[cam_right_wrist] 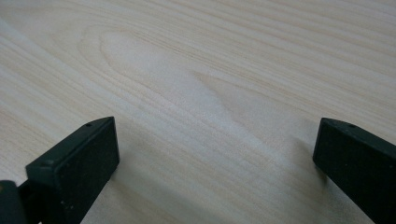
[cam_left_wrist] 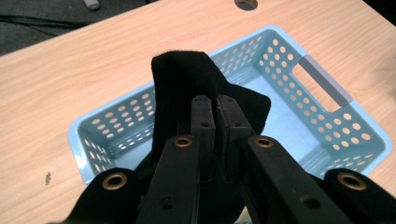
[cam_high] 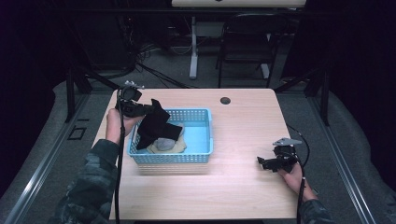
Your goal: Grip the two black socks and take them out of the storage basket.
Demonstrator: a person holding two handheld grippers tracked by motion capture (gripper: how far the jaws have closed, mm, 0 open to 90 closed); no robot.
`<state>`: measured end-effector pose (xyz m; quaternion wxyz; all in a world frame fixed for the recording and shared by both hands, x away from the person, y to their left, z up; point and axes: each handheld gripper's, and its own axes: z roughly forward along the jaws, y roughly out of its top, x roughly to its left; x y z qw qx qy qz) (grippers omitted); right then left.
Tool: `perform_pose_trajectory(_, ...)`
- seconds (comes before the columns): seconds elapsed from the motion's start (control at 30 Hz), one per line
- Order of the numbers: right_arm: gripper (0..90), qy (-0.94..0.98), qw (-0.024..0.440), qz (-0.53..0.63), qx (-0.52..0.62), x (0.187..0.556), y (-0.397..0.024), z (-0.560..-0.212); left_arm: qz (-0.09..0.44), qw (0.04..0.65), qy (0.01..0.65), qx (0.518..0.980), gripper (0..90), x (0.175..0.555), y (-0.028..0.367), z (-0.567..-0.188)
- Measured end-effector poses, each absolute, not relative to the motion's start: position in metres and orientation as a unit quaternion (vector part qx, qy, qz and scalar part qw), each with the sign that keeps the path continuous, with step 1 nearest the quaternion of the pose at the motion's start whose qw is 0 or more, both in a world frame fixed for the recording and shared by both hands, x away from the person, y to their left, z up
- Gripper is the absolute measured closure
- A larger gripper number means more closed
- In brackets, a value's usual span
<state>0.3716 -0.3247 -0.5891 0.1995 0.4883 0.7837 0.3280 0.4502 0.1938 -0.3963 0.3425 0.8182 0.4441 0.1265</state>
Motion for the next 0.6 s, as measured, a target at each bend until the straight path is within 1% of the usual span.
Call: perform_pose_trajectory(0.6, 0.0, 0.784, 0.2, 0.328, 0.488, 0.372, -0.325, -0.589, 0.153, 0.358, 0.439, 0.81, 86.4, 0.45, 0.202, -0.358)
